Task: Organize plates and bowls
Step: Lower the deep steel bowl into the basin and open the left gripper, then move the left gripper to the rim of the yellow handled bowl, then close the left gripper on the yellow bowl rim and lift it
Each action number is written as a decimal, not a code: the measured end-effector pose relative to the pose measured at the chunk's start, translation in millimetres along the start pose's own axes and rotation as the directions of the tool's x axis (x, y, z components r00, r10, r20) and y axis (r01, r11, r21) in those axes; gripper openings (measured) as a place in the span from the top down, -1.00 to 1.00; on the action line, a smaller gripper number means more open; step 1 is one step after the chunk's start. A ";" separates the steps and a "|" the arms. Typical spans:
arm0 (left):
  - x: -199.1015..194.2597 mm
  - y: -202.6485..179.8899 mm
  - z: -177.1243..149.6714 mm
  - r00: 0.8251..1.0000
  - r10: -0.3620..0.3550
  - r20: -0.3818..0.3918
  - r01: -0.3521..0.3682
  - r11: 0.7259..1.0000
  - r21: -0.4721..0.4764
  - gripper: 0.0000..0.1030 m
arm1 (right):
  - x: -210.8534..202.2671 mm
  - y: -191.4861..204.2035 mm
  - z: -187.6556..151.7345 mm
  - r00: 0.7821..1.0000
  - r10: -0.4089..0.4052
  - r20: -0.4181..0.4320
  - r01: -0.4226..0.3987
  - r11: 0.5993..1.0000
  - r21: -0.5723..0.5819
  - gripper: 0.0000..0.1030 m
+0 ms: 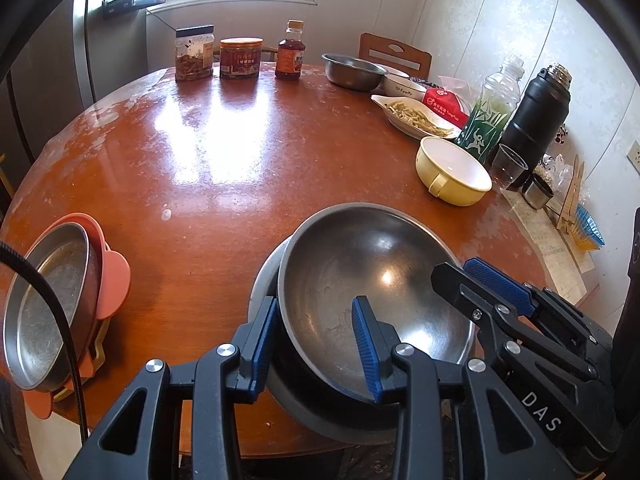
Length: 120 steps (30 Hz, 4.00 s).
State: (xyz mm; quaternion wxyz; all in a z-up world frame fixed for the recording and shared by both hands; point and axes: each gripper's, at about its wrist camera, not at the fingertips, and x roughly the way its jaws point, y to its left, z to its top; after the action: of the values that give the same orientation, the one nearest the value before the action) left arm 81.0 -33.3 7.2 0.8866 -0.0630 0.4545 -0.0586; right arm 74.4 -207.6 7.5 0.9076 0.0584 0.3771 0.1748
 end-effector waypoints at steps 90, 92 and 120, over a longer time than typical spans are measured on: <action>120.2 -141.1 176.9 0.984 0.113 -0.139 -0.061 0.941 0.332 -0.25 | 47.4 -183.0 85.0 0.983 -0.181 0.036 0.162 0.937 0.308 -0.35; 134.2 -143.9 179.0 0.981 0.110 -0.163 -0.048 0.939 0.341 -0.25 | 56.5 -184.3 86.0 0.983 -0.181 0.023 0.166 0.937 0.308 -0.28; 174.6 -106.4 158.8 0.919 -0.030 -0.394 0.106 0.979 0.173 0.48 | 85.8 -154.5 86.4 0.996 -0.089 -0.018 0.091 0.970 0.227 0.50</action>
State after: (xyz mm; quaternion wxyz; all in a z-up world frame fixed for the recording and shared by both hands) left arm 306.5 -157.0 -22.7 0.7779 0.0196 0.6114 -0.1441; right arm 233.7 -318.4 -25.0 0.9005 0.1441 0.4004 0.0894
